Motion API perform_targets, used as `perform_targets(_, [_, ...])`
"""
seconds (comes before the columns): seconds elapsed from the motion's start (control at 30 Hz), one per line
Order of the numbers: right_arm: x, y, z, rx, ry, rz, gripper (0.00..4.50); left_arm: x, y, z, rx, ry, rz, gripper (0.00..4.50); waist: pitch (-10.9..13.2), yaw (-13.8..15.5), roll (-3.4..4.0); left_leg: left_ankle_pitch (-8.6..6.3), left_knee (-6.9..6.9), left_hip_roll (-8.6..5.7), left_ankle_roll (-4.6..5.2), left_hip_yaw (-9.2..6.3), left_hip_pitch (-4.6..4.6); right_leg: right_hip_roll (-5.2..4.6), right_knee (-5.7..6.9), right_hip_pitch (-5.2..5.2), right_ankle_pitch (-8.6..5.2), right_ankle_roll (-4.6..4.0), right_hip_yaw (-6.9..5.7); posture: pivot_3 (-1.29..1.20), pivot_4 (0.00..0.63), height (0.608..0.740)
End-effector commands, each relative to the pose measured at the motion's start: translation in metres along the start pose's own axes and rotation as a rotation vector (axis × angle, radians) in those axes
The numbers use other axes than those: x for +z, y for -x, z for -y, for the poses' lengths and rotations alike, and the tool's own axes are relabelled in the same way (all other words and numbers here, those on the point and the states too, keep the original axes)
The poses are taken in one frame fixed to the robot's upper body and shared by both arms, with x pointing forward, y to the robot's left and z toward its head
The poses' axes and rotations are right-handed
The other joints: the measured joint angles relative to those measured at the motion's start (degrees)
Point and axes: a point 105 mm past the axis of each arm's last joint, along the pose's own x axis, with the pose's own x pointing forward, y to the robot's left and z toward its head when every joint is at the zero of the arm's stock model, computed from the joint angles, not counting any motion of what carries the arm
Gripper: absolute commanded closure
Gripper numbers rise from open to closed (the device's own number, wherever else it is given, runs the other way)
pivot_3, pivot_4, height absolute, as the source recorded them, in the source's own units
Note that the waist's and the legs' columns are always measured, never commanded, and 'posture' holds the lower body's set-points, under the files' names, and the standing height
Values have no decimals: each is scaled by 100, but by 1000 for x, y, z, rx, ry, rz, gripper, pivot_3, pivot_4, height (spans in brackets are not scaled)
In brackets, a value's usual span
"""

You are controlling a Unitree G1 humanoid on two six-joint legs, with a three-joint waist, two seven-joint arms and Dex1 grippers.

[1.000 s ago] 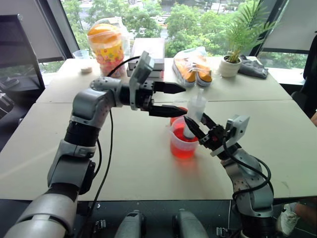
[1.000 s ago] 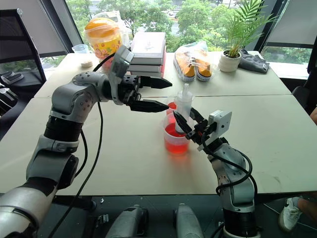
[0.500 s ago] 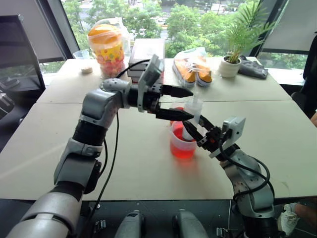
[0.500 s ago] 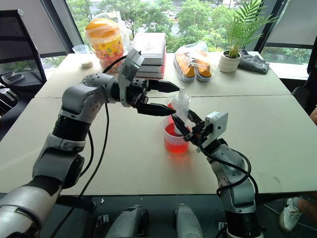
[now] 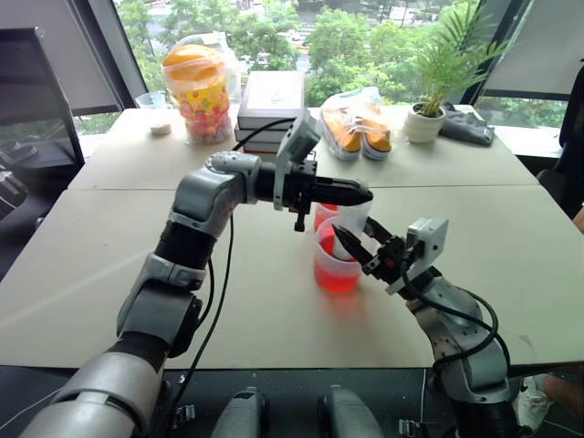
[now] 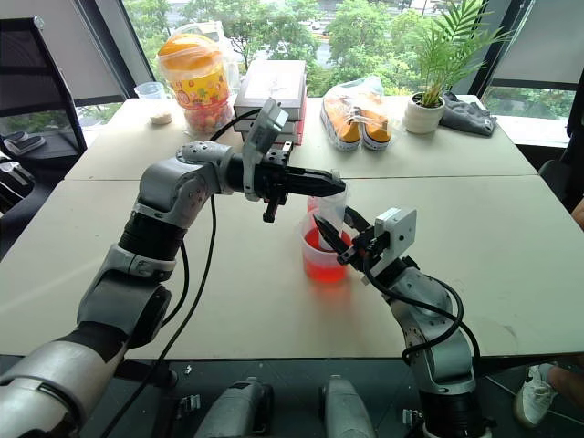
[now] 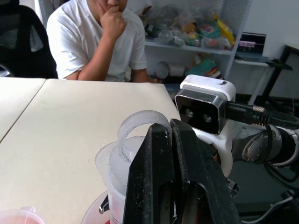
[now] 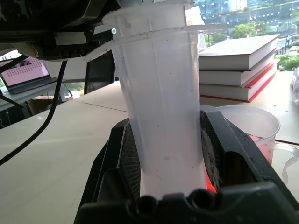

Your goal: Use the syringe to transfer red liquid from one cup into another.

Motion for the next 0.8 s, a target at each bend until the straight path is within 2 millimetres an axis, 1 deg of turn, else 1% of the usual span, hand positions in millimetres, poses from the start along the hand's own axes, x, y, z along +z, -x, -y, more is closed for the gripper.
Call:
perform_targets(0.03, [4,0,-6,39,-1,2,3048,33,-4,4,-23,-100,59,4466,0,2,0,0,0,0,0,0,0,0,0,0,0,0,0,0,150,740])
perform_targets(0.3, [-9,-1,-6,89,-44,-72,3048,55,2,-3,16,-162,90,4466,1,-3,-1,0,-1,0,0,0,6,1,-1,5,0,0,-1,0,150,740])
perform_targets(0.57, [-19,-1,-7,111,-81,-105,3048,69,8,-10,61,-202,112,4466,1,1,-2,0,-1,0,0,0,6,1,-2,7,0,1,-1,0,150,740])
perform_targets(0.8, [-20,0,-8,114,-88,-105,3048,75,11,-13,78,-221,119,4466,1,-3,-2,0,-1,0,0,0,7,1,-2,7,0,1,0,0,150,740])
